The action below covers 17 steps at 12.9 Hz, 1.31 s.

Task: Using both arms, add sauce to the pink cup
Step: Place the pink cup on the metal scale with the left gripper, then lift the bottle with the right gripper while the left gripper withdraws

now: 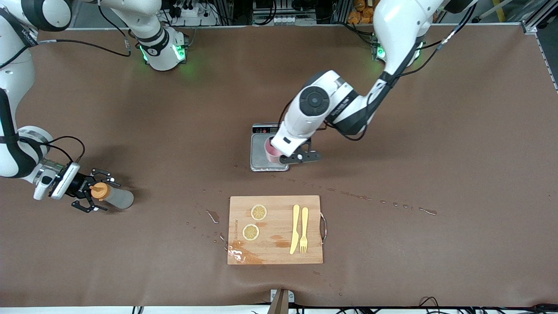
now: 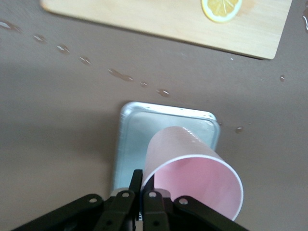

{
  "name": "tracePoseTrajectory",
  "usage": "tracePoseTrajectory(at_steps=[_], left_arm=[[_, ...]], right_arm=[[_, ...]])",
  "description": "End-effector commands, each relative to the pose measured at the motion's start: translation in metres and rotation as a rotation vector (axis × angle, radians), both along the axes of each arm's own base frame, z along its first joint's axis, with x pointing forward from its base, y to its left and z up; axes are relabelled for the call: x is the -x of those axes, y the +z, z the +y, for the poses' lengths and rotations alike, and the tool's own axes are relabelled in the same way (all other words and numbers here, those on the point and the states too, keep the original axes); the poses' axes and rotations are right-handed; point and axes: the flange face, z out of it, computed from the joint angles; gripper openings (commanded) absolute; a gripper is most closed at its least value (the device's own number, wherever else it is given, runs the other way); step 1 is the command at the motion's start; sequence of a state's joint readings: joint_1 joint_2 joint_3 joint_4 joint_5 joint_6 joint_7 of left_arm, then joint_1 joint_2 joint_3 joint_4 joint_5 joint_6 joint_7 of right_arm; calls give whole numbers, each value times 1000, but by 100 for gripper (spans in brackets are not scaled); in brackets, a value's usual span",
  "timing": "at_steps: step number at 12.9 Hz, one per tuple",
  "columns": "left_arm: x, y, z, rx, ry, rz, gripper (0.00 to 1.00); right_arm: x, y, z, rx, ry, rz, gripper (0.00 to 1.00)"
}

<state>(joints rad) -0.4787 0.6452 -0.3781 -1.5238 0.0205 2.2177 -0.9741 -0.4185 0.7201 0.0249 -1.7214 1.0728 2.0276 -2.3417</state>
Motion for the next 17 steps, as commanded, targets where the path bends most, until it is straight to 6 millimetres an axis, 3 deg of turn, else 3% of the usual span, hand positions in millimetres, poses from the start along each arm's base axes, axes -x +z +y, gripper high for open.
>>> tracePoseTrajectory(at_steps=[1,3,5,6,7,8,9,10,12,13,14,17], left_arm=[[6,-18,-26,-43,34,2,0],[20,-40,-38,-82,21,-1,0],[21,-48,-39,-94,30,-2,0],[20,-48,-38,-94,31,-2,6],[20,-45,-38,-94,31,-4,22],[19,-41,-36,-95,32,-8,65],[16,-36,-31,-99,33,-10,100],[12,-26,-27,-101,42,-13,100],[-13,23,7,-116,88,-17,100],[-21,58,25,-127,104,-23,100],[-32,92,52,-137,134,-30,100],[-56,178,127,-140,227,-73,100]], right_arm=[[-1,-1,0,-12,-8,-17,0],[-3,6,-3,2,-4,-25,0],[-17,36,-5,46,12,-49,0],[-26,49,-9,92,28,-18,0],[-31,63,-14,143,46,18,0],[-34,85,-17,190,50,38,0],[-37,104,-16,209,39,44,0],[-40,121,-9,224,38,50,0],[-45,153,6,268,86,81,0],[-46,171,9,310,125,101,0],[-49,188,25,353,176,133,0],[-69,240,114,595,307,238,0]])
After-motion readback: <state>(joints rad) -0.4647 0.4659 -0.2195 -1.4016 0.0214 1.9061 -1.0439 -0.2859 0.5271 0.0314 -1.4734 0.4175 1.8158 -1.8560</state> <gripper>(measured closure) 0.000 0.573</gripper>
